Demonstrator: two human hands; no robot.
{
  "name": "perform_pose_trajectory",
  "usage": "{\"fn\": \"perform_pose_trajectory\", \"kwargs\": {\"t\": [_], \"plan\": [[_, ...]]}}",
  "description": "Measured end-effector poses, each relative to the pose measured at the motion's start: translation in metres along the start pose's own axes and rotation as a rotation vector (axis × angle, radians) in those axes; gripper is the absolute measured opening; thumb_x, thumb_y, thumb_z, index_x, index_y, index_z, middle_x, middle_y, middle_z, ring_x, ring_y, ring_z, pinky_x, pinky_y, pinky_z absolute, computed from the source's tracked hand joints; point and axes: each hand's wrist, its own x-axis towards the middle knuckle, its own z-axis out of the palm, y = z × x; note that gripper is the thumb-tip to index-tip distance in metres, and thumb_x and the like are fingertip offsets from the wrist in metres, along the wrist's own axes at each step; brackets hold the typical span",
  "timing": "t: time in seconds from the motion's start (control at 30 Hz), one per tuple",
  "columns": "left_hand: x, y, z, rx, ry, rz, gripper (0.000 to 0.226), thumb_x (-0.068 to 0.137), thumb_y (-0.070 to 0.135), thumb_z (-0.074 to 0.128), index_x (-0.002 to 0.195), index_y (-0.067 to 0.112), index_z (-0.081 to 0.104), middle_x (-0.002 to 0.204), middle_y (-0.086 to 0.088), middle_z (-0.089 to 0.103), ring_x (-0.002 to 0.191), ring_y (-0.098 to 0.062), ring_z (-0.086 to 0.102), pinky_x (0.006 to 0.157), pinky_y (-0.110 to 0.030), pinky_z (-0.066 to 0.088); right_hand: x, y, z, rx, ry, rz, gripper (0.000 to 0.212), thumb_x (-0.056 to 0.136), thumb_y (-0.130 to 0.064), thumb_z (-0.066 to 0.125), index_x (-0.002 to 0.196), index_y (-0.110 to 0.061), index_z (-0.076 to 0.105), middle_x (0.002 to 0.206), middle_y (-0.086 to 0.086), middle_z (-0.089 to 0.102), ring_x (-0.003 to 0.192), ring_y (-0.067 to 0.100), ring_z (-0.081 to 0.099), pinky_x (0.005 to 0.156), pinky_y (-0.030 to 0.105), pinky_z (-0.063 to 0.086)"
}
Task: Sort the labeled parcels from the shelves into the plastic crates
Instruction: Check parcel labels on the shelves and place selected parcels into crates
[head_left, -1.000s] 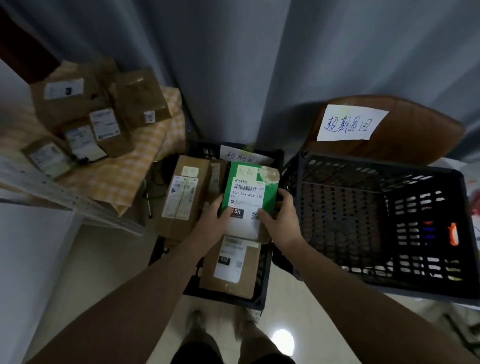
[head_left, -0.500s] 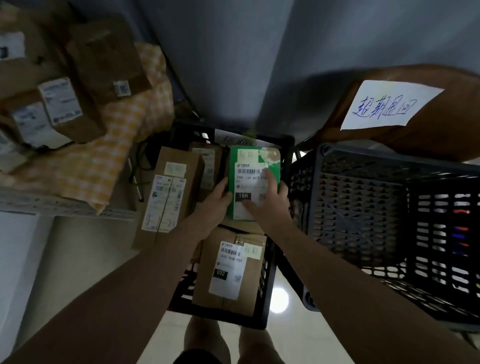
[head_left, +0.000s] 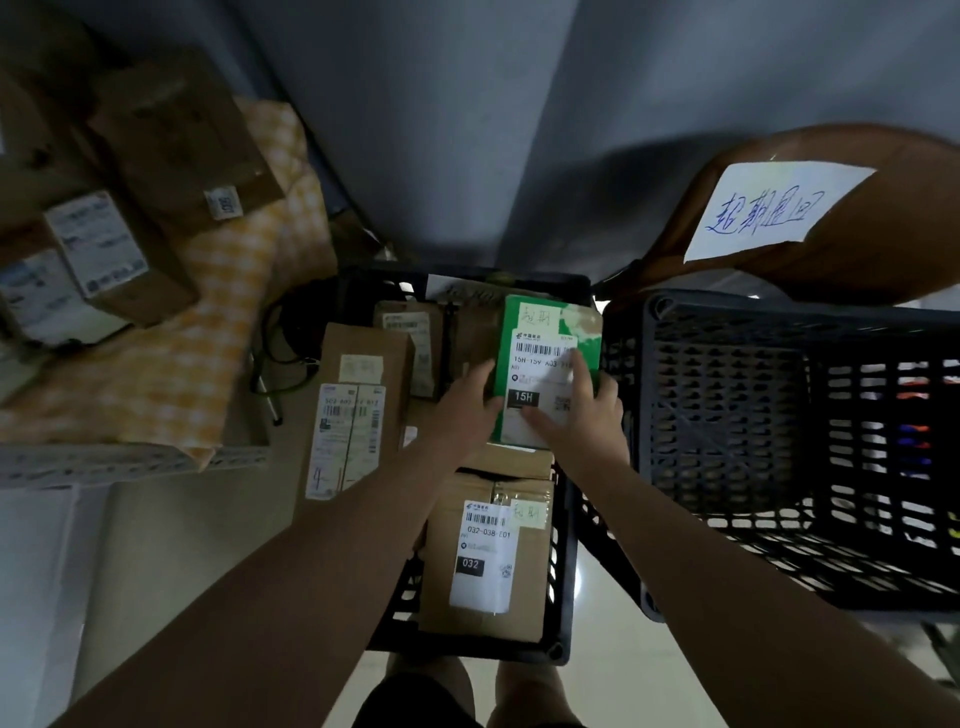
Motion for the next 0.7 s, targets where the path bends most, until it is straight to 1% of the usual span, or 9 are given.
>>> {"fn": "perform_pose_trajectory", "kwargs": {"t": [0.1,0.2,0.33,0.43,0.5,0.57,0.7], "plan": [[-0.007,0.000,-0.007,0.123,-0.008,0.018,0.053,0.101,0.021,0.045,0.150,0.018,0.025,0.147,-0.010,0.041,0.131,-0.025,0.044,0.103,-0.043,0.043,-0.005,-0.002,-0.005,-0.036,0.015,-0.020,0.085,0.088,-0.049,0.061,0.153,-0.031,0.009,0.155,0.012,0.014,0.141,0.031,0.017,0.100,0.049,0.040],[-0.021,0.004,-0.018,0.310,-0.007,0.082,0.053,0.101,0.023,0.043,0.150,0.016,0.025,0.146,-0.012,0.041,0.130,-0.026,0.044,0.103,-0.041,0.042,-0.012,-0.002,-0.016,-0.019,0.049,-0.023,0.075,0.093,-0.042,0.054,0.152,-0.027,0.012,0.155,0.012,0.016,0.140,0.032,0.017,0.105,0.049,0.036],[-0.050,0.014,-0.040,0.492,0.089,0.128,0.051,0.100,0.027,0.043,0.148,0.016,0.030,0.143,-0.012,0.043,0.128,-0.026,0.044,0.102,-0.040,0.042,-0.031,-0.004,-0.042,-0.084,0.046,-0.095,0.065,0.096,-0.039,0.049,0.151,-0.023,0.018,0.155,0.012,0.018,0.140,0.032,0.019,0.105,0.050,0.035],[-0.083,0.027,-0.060,0.501,0.209,0.100,0.050,0.100,0.029,0.045,0.147,0.015,0.034,0.146,-0.012,0.038,0.131,-0.028,0.040,0.103,-0.040,0.039,-0.047,-0.014,-0.067,-0.141,0.049,-0.196,0.064,0.097,-0.039,0.048,0.151,-0.019,0.021,0.155,0.011,0.021,0.140,0.031,0.020,0.107,0.047,0.034],[-0.106,0.039,-0.073,0.460,0.290,0.072,0.050,0.099,0.029,0.047,0.146,0.015,0.035,0.144,-0.014,0.040,0.127,-0.030,0.044,0.102,-0.038,0.040,-0.058,-0.027,-0.087,-0.145,0.055,-0.283,0.063,0.097,-0.039,0.048,0.151,-0.017,0.022,0.154,0.011,0.024,0.140,0.031,0.022,0.109,0.044,0.031],[-0.128,0.058,-0.086,0.458,0.374,0.073,0.051,0.099,0.029,0.048,0.146,0.013,0.035,0.141,-0.016,0.042,0.125,-0.032,0.045,0.102,-0.038,0.040,-0.072,-0.043,-0.108,-0.107,0.080,-0.393,0.062,0.097,-0.038,0.048,0.150,-0.016,0.024,0.152,0.010,0.028,0.139,0.030,0.026,0.110,0.042,0.030],[-0.178,0.103,-0.097,0.459,0.562,0.129,0.052,0.098,0.030,0.048,0.146,0.013,0.035,0.140,-0.014,0.045,0.126,-0.031,0.045,0.103,-0.040,0.040,-0.110,-0.067,-0.152,-0.037,0.121,-0.637,0.058,0.098,-0.036,0.049,0.149,-0.017,0.027,0.149,0.009,0.033,0.135,0.028,0.031,0.108,0.040,0.032]]}}
